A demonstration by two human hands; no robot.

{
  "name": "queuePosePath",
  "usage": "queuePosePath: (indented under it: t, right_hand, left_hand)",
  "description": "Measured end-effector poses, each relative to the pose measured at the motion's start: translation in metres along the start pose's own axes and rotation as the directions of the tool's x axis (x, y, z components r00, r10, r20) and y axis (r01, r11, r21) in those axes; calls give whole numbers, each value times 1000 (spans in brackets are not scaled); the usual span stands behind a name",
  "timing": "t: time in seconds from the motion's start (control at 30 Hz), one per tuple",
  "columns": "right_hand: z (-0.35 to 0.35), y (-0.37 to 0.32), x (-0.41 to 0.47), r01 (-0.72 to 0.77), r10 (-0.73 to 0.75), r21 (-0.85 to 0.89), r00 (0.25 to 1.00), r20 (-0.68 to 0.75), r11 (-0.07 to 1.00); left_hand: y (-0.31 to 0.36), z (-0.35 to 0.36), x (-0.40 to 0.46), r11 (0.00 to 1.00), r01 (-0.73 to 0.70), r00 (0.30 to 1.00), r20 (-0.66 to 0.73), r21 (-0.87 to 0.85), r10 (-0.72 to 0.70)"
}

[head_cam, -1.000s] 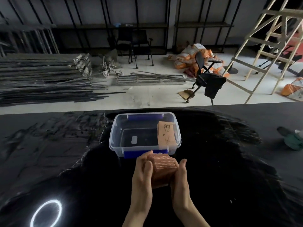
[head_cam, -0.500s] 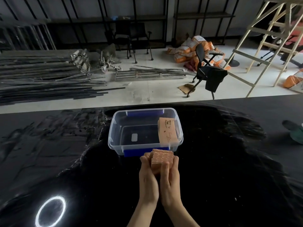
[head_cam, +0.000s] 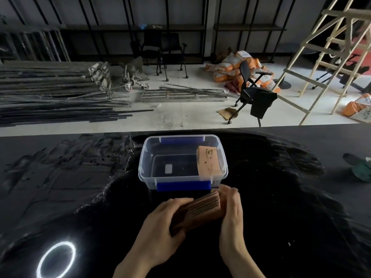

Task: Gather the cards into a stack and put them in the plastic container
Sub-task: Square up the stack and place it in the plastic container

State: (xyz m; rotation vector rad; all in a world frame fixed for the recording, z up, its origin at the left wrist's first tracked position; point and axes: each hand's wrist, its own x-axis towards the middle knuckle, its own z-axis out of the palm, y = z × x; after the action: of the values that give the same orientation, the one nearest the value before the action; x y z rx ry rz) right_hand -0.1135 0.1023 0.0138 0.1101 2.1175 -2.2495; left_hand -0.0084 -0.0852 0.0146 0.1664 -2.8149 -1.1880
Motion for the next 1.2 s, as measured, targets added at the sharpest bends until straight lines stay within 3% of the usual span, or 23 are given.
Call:
queuePosePath:
  t: [0.03,0.07,0.13,0.2,0.27,0.33,0.43,0.47,0.53,0.63,0.77,0.93,1.07,1.2]
  right_hand:
    - [11,15,-13,7,-1,-40,988,155,999]
    - [30,16,-21,40,-21,-104,984,179,994]
    - [40,33,-26,77,-37,-207,981,189,975]
    - [40,43,-16,78,-54,-246,993,106,966]
    - [41,47,-15,38,-23,-244,998,66,969]
    - [46,51,-22,70,-49,-268,995,86,961]
    - [46,53,-21,53,-46,-247,998,32,968]
    - [46,56,-22,50,-44,-241,999,28,969]
    - [47,56,-21,33,-32,-237,999,7,971]
    - [47,54,-22,20,-19,-214,1000,9,977]
    - [45,59,-24,133,-129,-293,991,35,947]
    - [50,55,-22,34,-35,-215,999,-4,976]
    - [46,56,-23,119,-120,-265,993,13,957]
    - [49,58,-18,94,-99,-313,995,0,945]
  left_hand:
    - [-2,-4,2,994,-8,999,51,110,2]
    - [-3,-4,5,983,-17,995,100,183,-2]
    - [-5,0,8,982,7,989,144,190,-35]
    - [-11,10,6,993,67,990,115,102,-79]
    - [-15,23,-2,983,118,993,19,-141,-117]
    - [-7,36,-5,864,163,963,-112,-477,-244]
    - [15,56,9,605,181,780,-261,-776,-568]
    - [19,61,15,581,186,705,-305,-792,-640]
    - [23,66,24,678,217,639,-423,-703,-643]
    - [11,65,24,733,165,694,-450,-660,-561]
    - [-6,62,20,733,128,739,-429,-668,-520]
    - [11,62,32,600,123,661,-385,-791,-644]
    - [10,65,28,724,167,686,-448,-670,-573]
    - [7,69,32,692,201,633,-447,-694,-632]
